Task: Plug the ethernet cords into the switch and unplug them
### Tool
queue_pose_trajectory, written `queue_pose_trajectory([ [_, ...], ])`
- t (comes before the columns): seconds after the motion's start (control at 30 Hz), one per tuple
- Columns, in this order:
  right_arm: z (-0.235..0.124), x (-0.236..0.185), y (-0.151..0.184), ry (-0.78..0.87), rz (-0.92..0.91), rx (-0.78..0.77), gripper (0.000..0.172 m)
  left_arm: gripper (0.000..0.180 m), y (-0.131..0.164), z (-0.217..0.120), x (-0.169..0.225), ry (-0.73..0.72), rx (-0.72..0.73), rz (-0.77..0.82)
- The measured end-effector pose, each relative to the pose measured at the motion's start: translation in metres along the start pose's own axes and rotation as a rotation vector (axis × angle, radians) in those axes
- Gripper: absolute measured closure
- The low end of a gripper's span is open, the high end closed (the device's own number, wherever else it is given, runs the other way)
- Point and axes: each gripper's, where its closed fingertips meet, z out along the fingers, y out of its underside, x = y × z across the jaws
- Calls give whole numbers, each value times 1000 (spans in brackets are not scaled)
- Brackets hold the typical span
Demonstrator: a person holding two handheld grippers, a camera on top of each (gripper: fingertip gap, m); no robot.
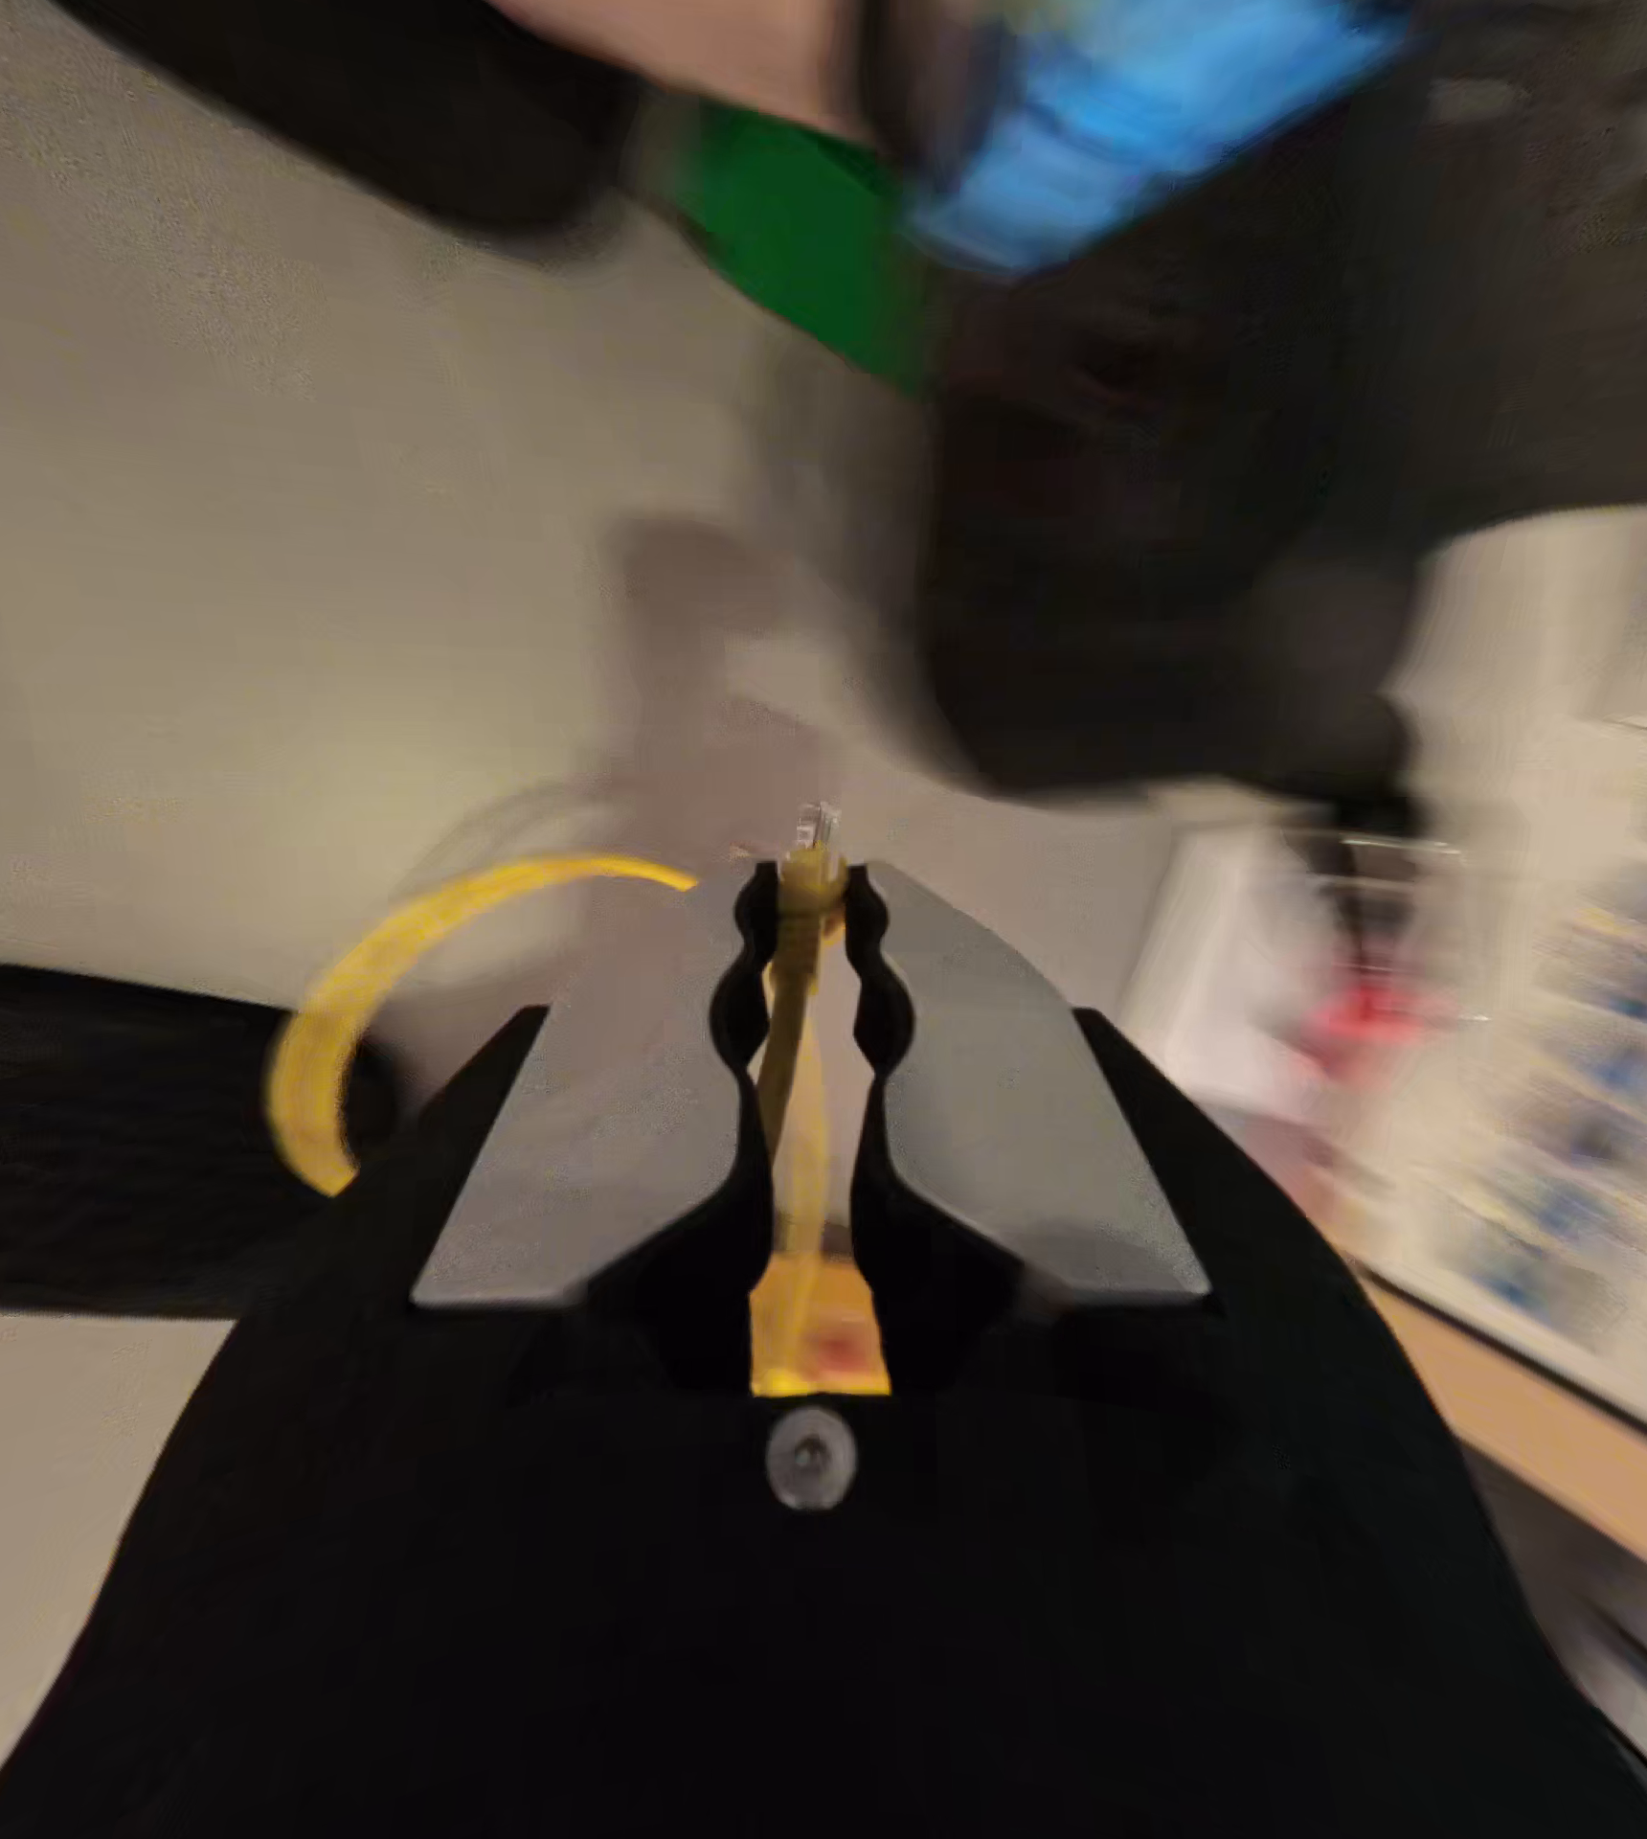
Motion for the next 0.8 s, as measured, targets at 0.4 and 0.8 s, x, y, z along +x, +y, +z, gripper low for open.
queue_pose_trajectory([
  [0.4, -79, 35, 21, 460, 39, 98, 157, 156, -3, -60, -59, -75, 205, -139],
  [0.8, -328, 75, 66, 850, 259, 12, 157, 156, -9, -75, -77, -91, 274, -321],
])
